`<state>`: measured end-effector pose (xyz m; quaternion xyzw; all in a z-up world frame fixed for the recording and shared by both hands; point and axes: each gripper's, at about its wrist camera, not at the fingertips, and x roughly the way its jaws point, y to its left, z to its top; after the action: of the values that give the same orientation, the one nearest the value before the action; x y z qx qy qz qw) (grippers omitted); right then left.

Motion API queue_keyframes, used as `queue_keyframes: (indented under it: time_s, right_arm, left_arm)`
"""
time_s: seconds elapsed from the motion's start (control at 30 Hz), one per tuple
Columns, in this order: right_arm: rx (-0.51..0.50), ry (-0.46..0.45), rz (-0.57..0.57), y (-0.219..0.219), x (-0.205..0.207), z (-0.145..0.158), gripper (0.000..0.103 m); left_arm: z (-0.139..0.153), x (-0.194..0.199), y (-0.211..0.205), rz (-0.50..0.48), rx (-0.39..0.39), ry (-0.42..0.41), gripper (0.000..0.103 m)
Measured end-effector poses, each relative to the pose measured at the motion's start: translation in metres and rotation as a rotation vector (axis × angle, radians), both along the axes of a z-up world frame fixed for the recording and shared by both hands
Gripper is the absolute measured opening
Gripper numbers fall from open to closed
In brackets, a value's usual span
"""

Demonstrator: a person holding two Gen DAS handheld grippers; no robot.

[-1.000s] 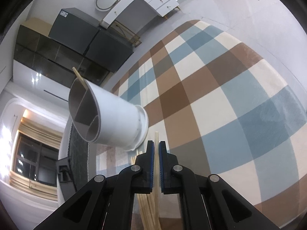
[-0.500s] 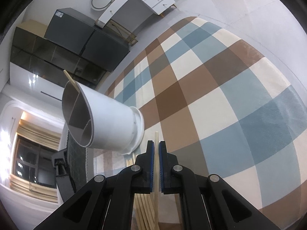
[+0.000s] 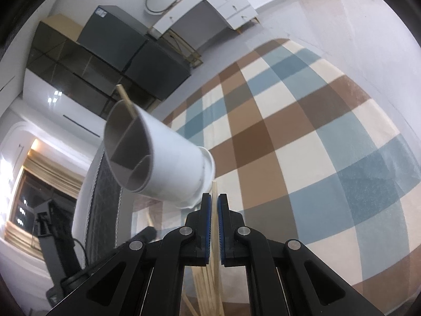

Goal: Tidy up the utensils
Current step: 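Pinch a chopstick with the left gripper while the right gripper carries its chopstick toward the holder, then carry both held chopsticks above the grey holder's opening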

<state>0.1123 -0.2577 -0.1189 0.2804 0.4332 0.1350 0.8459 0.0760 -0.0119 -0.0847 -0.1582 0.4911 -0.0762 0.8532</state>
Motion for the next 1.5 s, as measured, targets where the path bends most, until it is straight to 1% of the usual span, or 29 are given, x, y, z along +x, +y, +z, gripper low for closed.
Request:
queue_keyframes:
  time_s: [0.13, 0.2, 0.23, 0.27, 0.33, 0.4, 0.53, 0.63, 0.77, 0.87, 1.13, 1.3, 1.5]
  right_arm:
    - [-0.04, -0.068, 0.043, 0.014, -0.014, 0.016, 0.004]
    - [-0.076, -0.121, 0.075, 0.025, -0.024, 0.027, 0.004]
    - [-0.103, -0.155, 0.09, 0.031, -0.03, 0.034, 0.004]
    - [-0.122, -0.182, 0.098, 0.035, -0.035, 0.038, 0.004]
    - [-0.142, -0.228, 0.112, 0.043, -0.047, 0.047, 0.004]
    - [-0.16, -0.254, 0.114, 0.048, -0.056, 0.052, 0.004]
    - [-0.191, -0.28, 0.108, 0.052, -0.068, 0.058, 0.004]
    - [-0.199, -0.278, 0.1, 0.051, -0.071, 0.059, 0.004]
    - [-0.213, -0.29, 0.092, 0.05, -0.078, 0.064, 0.004]
    - [-0.228, -0.301, 0.085, 0.05, -0.081, 0.068, 0.004]
    - [-0.23, -0.314, 0.068, 0.045, -0.086, 0.075, 0.004]
    - [-0.235, -0.318, 0.059, 0.046, -0.089, 0.079, 0.004]
    - [-0.226, -0.339, 0.042, 0.043, -0.086, 0.088, 0.004]
  left_arm:
    - [0.03, -0.02, -0.001, -0.005, 0.024, -0.135, 0.0]
    - [0.038, -0.028, -0.006, -0.014, 0.052, -0.184, 0.0]
    - [0.043, -0.035, -0.006, -0.021, 0.054, -0.207, 0.0]
    - [0.044, -0.033, -0.002, -0.026, 0.052, -0.214, 0.0]
    - [0.048, -0.035, 0.002, -0.03, 0.046, -0.224, 0.0]
    - [0.05, -0.038, 0.005, -0.038, 0.048, -0.229, 0.0]
    - [0.055, -0.042, 0.006, -0.056, 0.052, -0.233, 0.0]
    - [0.061, -0.047, 0.003, -0.081, 0.065, -0.247, 0.0]
    - [0.066, -0.049, 0.001, -0.104, 0.079, -0.225, 0.0]
    - [0.072, -0.05, 0.002, -0.115, 0.089, -0.236, 0.0]
    - [0.09, -0.058, 0.002, -0.136, 0.081, -0.272, 0.0]
    - [0.097, -0.054, 0.002, -0.141, 0.068, -0.259, 0.0]
    - [0.113, -0.047, 0.004, -0.156, 0.071, -0.297, 0.0]
